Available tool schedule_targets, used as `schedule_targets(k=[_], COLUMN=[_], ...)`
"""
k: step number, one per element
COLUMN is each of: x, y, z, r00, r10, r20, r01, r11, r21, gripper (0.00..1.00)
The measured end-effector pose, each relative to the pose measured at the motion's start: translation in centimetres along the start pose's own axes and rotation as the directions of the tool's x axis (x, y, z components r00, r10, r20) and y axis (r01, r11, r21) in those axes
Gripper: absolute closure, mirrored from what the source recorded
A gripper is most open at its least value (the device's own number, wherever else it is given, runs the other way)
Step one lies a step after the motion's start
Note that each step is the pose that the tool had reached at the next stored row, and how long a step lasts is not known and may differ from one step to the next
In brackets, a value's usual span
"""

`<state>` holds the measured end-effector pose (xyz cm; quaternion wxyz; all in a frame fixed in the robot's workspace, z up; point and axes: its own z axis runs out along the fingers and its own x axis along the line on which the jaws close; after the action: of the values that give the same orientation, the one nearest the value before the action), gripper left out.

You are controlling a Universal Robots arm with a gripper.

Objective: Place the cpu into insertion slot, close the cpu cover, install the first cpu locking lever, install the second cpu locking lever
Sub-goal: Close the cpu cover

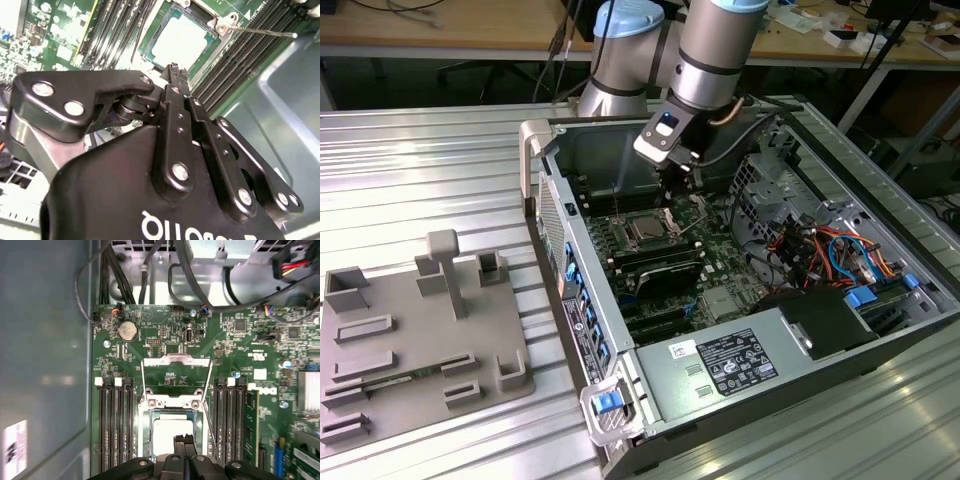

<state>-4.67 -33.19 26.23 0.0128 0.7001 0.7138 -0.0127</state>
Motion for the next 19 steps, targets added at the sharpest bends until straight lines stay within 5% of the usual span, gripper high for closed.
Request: schedule_targets(k=[1, 5, 12, 19], x=[-0.01, 0.16, 0.58, 0.78], y=[0.0, 0.45, 4.22, 6.7], z=[-0.47, -0.55, -0.37, -0.37], r00=[1.0, 0.9999, 0.9999, 0.9999], r10=[0.0, 0.0, 0.0, 0.0], r20=[0.0037, 0.0101, 0.0102, 0.0125], r01=[0.0, 0.0, 0.0, 0.0], r11=[1.0, 1.0, 1.0, 1.0], r21=[0.0, 0.0001, 0.0, 0.0001], gripper=[0.89, 0.89, 0.89, 0.89])
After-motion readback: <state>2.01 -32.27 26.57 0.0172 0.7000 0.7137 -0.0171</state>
